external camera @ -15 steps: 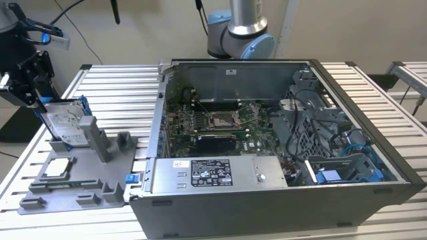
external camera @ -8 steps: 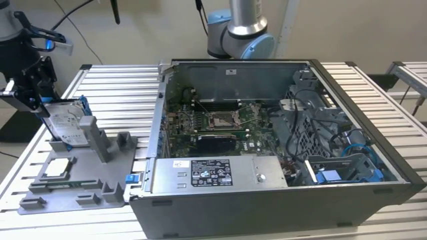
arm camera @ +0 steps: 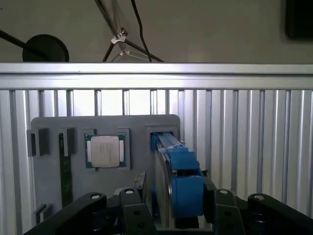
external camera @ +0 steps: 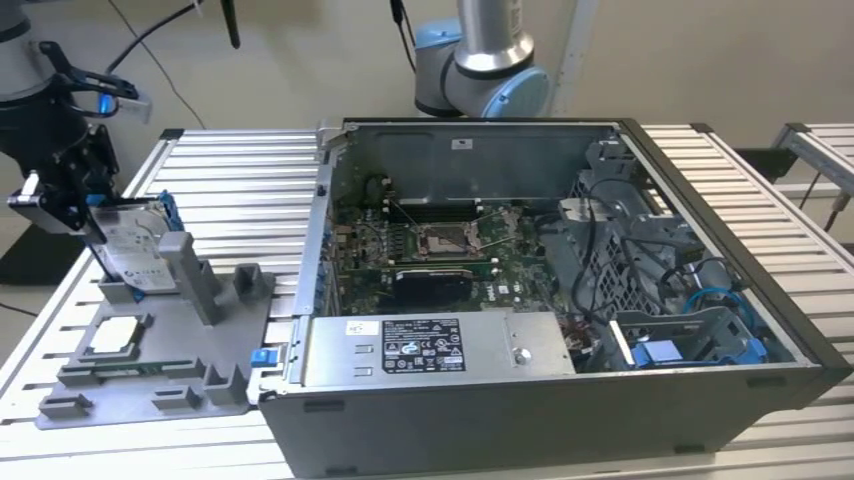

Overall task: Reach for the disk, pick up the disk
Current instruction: 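Pick up the disk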

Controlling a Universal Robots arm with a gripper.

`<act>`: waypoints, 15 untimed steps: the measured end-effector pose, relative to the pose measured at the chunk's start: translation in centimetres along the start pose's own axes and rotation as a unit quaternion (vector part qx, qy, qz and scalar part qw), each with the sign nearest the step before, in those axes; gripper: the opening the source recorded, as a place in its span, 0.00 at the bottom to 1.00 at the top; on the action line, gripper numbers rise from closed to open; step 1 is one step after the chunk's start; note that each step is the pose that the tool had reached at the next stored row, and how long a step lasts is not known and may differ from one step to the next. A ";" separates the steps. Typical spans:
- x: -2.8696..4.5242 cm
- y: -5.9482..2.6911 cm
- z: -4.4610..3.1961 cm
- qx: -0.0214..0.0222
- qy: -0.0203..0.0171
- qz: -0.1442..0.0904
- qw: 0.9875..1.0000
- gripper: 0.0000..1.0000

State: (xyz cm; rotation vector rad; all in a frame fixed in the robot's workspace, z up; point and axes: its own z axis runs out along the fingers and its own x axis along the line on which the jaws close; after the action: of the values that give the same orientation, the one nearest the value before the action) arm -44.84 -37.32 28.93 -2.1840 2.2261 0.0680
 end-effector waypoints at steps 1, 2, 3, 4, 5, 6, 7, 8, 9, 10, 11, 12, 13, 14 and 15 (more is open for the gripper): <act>0.01 0.00 0.18 0.000 0.000 -0.001 1.000 1.00; 0.02 -0.01 0.36 0.001 -0.001 -0.001 1.000 1.00; 0.02 -0.01 0.51 0.002 -0.001 -0.002 1.000 1.00; 0.03 -0.01 0.66 0.002 -0.002 -0.002 1.000 1.00; 0.03 -0.02 0.82 0.003 -0.002 -0.003 1.000 1.00; 0.04 -0.02 0.96 0.004 -0.003 -0.004 1.000 1.00; 0.05 -0.02 1.12 0.005 -0.003 -0.004 1.000 1.00; 0.05 -0.02 1.25 0.005 -0.004 -0.004 1.000 1.00; 0.05 -0.02 1.35 0.005 -0.004 -0.004 1.000 1.00; 0.06 -0.02 1.41 0.005 -0.004 -0.004 1.000 1.00; 0.06 -0.02 1.40 0.005 -0.004 -0.004 1.000 1.00; 0.06 -0.02 1.41 0.005 -0.004 -0.004 1.000 1.00; 0.06 -0.02 1.41 0.005 -0.004 -0.004 1.000 1.00; 0.06 -0.02 1.42 0.005 -0.004 -0.004 1.000 1.00; 0.06 -0.02 1.43 0.005 -0.004 -0.004 1.000 1.00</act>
State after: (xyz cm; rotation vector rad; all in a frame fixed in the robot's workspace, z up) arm -44.84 -37.32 27.50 -2.1834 2.2068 0.0652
